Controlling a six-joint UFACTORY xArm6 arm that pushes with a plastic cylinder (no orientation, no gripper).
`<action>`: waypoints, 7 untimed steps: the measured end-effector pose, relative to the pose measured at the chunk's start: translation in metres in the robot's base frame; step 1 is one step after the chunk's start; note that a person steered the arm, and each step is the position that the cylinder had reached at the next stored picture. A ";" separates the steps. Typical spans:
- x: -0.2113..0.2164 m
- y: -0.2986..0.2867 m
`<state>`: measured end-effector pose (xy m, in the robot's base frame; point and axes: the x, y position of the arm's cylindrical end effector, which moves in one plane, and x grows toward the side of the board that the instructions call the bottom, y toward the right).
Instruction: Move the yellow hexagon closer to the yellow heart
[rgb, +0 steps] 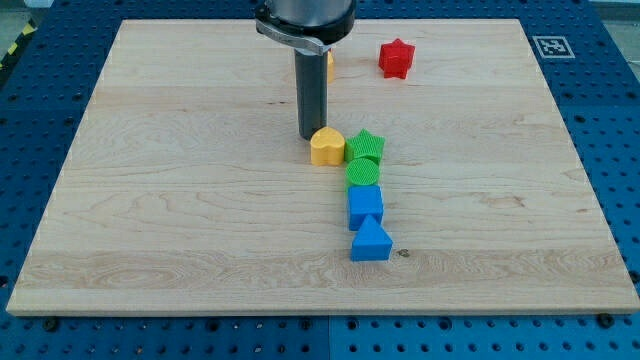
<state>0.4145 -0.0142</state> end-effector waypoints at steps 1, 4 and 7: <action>-0.002 0.000; -0.066 0.052; -0.154 0.027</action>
<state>0.2609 0.0123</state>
